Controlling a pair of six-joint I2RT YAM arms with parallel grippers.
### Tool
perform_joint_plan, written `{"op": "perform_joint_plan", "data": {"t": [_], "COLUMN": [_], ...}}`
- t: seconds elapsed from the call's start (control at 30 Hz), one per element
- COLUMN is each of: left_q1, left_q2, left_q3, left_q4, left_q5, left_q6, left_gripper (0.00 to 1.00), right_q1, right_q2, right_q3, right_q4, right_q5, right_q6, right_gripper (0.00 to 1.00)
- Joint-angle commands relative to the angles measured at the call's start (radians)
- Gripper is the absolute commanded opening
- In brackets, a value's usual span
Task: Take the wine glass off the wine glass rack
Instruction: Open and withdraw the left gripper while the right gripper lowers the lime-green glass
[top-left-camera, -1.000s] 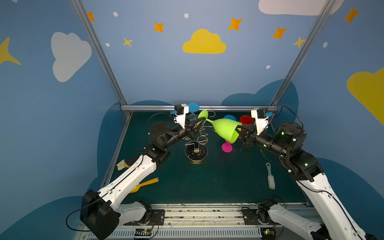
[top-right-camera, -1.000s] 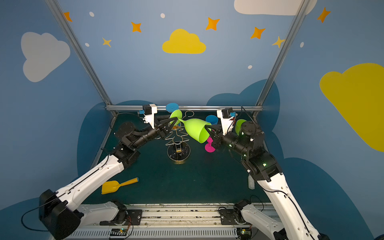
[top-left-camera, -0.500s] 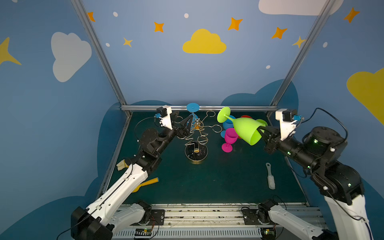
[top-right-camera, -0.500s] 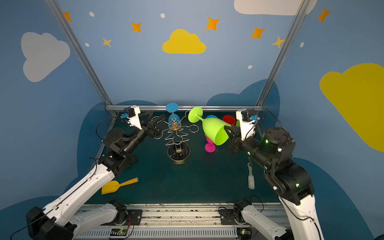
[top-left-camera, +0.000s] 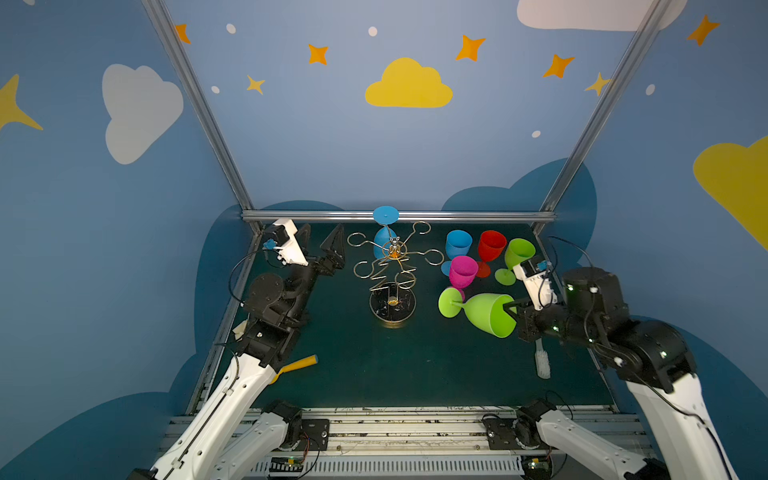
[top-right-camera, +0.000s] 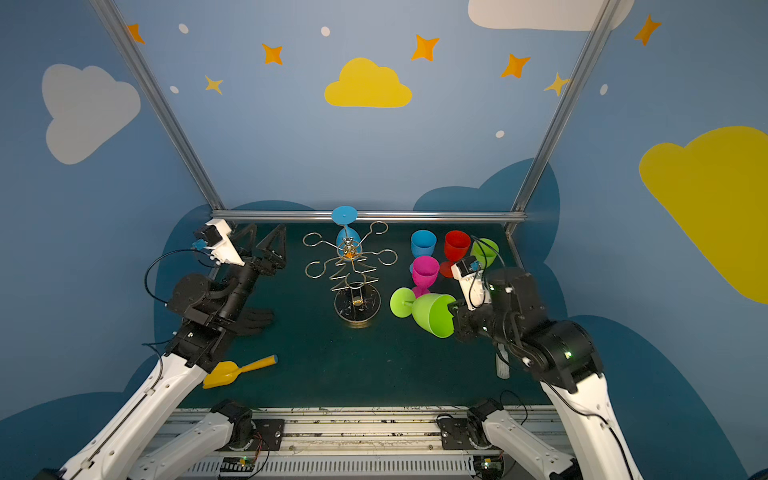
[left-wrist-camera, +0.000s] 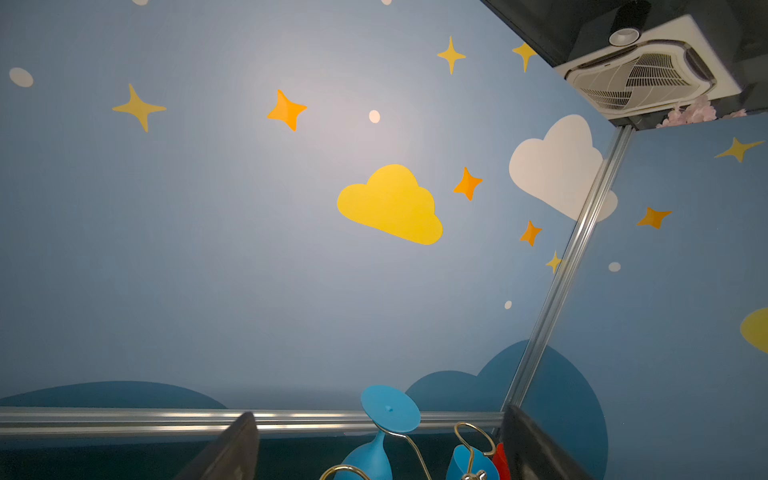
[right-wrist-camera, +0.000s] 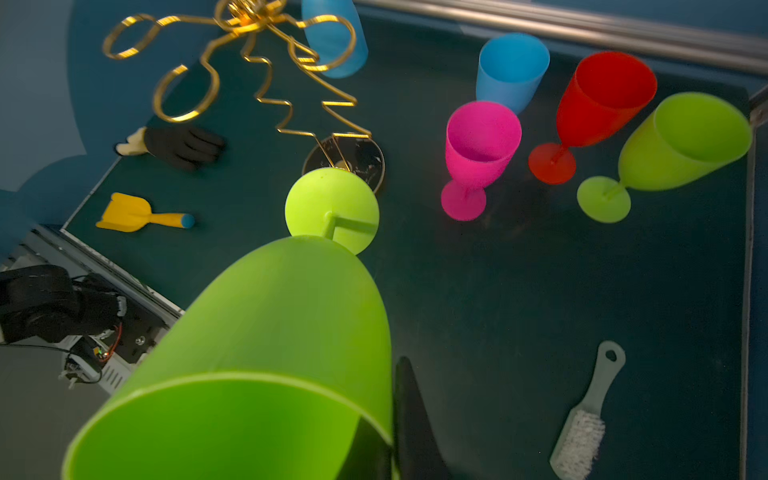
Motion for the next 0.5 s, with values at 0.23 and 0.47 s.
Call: {"op": "perform_joint_plan", "data": {"t": [0.23, 0.47], "left_q1": [0.031, 0.061], "left_q2": [-0.085, -0.107], "left_q3": [-0.033, -0.050], "left_q4": [-0.047, -0.053], "left_q5": [-0.057, -0.060], "left_q6": [0.014, 0.033], "left_gripper": [0.90, 0.91], "right_q1": [-0.077, -0.224], "right_q2": [0.209, 0.309], "right_q3": [-0.036, -0.097], "right_q4": [-0.068, 0.048], "right_q5": [0.206, 0.181], "right_q6": [0.050, 0.023], "right_gripper": [0.00, 0.00]}}
